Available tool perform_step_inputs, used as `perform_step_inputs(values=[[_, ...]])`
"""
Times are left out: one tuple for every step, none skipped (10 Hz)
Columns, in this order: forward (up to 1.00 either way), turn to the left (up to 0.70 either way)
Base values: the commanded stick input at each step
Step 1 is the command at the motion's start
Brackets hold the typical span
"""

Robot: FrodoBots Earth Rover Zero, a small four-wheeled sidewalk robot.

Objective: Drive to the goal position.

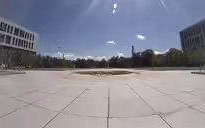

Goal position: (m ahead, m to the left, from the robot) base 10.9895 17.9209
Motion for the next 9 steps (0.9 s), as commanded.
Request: perform_step_inputs(values=[[0.30, 0.00], [0.30, 0.00], [0.30, 0.00], [0.30, 0.00], [0.30, 0.00], [0.30, 0.00], [0.30, 0.00], [0.30, 0.00], [0.30, 0.00]])
